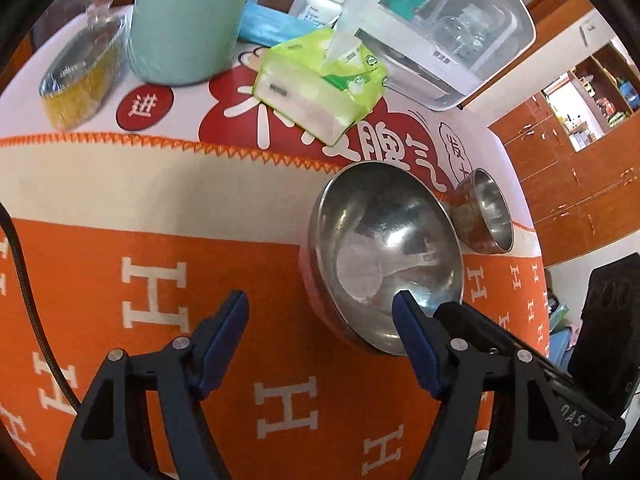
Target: Organize plates and bowls
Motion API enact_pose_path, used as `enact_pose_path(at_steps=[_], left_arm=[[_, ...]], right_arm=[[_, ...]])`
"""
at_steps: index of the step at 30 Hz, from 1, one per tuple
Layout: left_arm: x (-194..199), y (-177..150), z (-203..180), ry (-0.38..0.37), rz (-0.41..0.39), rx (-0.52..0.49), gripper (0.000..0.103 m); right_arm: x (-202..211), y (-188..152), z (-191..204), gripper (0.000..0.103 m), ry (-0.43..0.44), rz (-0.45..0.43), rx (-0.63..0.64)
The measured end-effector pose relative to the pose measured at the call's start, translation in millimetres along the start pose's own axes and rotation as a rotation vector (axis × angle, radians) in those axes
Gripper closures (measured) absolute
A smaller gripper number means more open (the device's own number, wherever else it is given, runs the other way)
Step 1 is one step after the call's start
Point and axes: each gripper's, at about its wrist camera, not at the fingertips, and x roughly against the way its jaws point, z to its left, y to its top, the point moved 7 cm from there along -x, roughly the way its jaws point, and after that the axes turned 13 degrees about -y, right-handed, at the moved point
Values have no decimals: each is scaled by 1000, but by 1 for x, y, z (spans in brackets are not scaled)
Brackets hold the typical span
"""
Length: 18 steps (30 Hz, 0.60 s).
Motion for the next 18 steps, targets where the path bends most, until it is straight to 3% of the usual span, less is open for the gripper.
enact_pose_path(at_steps=[5,10,15,18], left_arm=[[-11,-1,12,-37,1,55,48],[-19,-2,21,-84,-20,108,53],[-24,-6,26,-145,-23,152,79],[-30,-12,27,-144,-4,156,88]], right_arm=[[-15,-4,-6,55,4,32,-44],[-21,-10,-9,62,47,58,-99],[-22,-13,-6,72,63,58,-110],[-23,-13,-6,79,60,59,-117]])
